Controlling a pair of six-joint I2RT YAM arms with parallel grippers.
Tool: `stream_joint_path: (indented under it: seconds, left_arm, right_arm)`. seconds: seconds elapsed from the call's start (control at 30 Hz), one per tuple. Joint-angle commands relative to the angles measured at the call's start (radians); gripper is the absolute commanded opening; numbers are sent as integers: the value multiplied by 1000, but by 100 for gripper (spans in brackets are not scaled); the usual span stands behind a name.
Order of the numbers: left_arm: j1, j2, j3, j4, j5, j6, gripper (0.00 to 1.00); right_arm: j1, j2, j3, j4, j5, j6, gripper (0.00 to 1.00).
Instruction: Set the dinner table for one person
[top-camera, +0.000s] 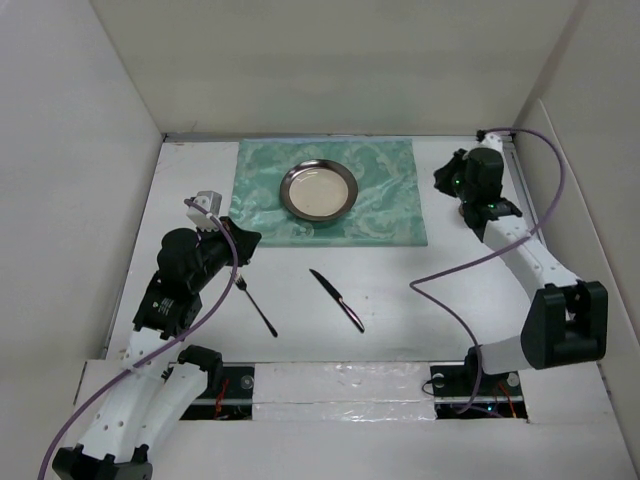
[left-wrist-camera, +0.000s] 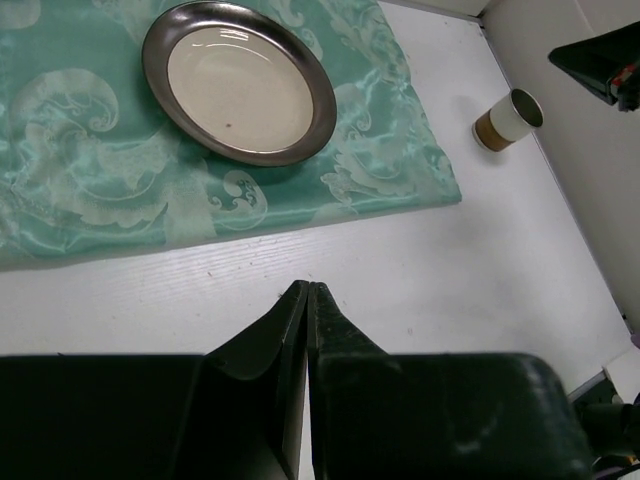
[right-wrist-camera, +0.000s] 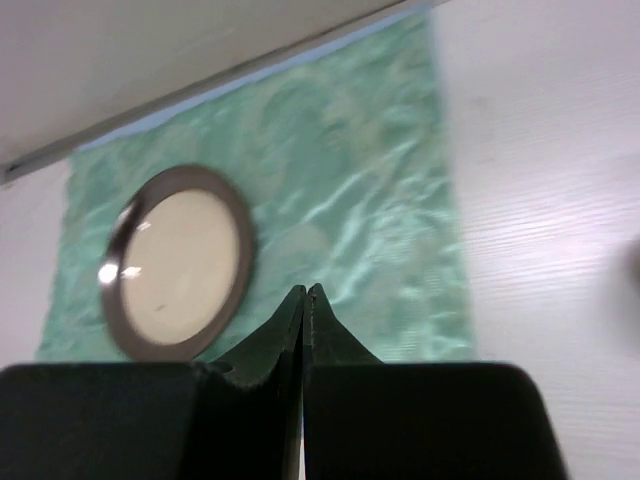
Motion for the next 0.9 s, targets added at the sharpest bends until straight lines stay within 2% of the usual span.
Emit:
stream_joint_path:
  seconds: [0.0,0.03,0.1,0.13,0.17,0.23,0.4,0.7,0.87]
  left_arm:
    - [6,-9,34,37,28,7,0]
    - [6,-9,34,37,32,7,0]
    - [6,-3,37,37,23,5,2]
    - [6,-1,37,34,20,5,5]
    - [6,-3,35,34,20,5,7]
    - [6,-12,32,36,28,5,13]
    - [6,4,31,43,46,4,16]
    - [6,-1,29,43,48,2,18]
    - [6,-1,23,48,63,-1,18]
  right_arm:
    - [-81,-53,1,-138,248,-120,4]
    - [-97,-44,8,-187,265,-134,13]
    - [-109,-36,24,-210,289,-138,24]
    - [-132,-30,22,-194,324,-147,37]
    - [-142,-4,22,-180,335,-157,43]
    - [-184,54,80,-228,305,-167,48]
    - [-194,215,189,-261,283,-178,49]
    - [-194,361,294,-261,352,-186,46]
    - [-174,475,373,-282,430,-207,25]
